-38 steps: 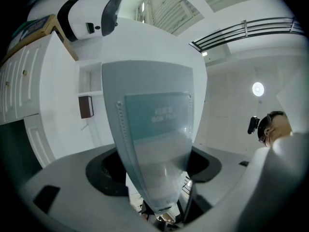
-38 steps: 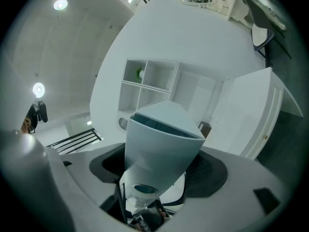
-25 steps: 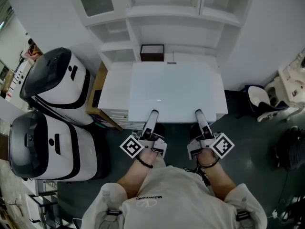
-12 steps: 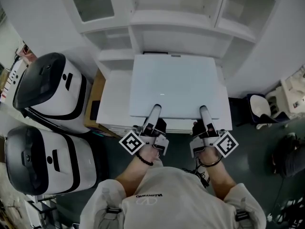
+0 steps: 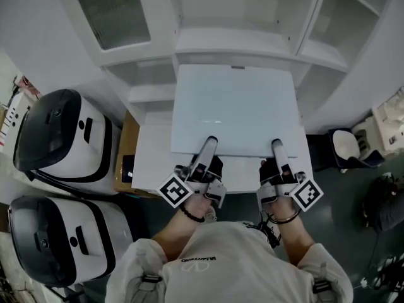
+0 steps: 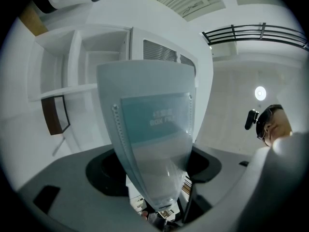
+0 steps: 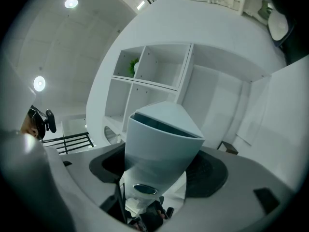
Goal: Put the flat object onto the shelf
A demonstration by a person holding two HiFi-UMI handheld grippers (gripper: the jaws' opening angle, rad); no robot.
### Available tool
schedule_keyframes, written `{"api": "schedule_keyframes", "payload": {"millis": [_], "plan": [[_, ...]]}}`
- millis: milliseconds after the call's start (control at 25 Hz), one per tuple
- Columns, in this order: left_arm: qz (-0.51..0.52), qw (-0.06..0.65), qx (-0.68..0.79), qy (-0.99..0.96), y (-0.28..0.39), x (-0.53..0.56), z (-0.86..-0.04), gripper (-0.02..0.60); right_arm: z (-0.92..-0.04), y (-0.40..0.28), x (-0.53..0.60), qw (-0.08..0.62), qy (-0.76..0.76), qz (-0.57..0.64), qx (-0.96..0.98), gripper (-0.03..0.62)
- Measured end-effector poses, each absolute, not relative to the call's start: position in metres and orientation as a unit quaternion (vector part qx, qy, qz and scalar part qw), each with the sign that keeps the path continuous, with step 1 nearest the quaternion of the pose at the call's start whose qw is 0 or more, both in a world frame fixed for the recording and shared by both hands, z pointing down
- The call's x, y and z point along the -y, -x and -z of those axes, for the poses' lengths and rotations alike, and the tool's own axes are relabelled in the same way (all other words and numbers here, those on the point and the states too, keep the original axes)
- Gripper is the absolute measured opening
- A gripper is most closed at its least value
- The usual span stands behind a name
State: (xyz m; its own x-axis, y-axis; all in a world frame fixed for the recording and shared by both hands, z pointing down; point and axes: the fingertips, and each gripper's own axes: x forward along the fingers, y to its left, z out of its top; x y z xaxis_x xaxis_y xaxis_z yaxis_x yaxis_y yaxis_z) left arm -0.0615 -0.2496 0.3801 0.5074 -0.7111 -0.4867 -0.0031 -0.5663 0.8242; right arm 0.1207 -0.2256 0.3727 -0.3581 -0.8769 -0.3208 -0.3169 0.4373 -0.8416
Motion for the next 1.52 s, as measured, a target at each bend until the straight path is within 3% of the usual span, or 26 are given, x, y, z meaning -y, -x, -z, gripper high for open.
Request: {"api": "schedule_keyframes", "payload": {"millis": [1520], "plan": [[0.431,0.381,0.250,-0.779,0.043,0.362,-0.290,0.328,-0.284,-0.141,0.353,0.407,0.365,0.329,-0.770,0.353]]}}
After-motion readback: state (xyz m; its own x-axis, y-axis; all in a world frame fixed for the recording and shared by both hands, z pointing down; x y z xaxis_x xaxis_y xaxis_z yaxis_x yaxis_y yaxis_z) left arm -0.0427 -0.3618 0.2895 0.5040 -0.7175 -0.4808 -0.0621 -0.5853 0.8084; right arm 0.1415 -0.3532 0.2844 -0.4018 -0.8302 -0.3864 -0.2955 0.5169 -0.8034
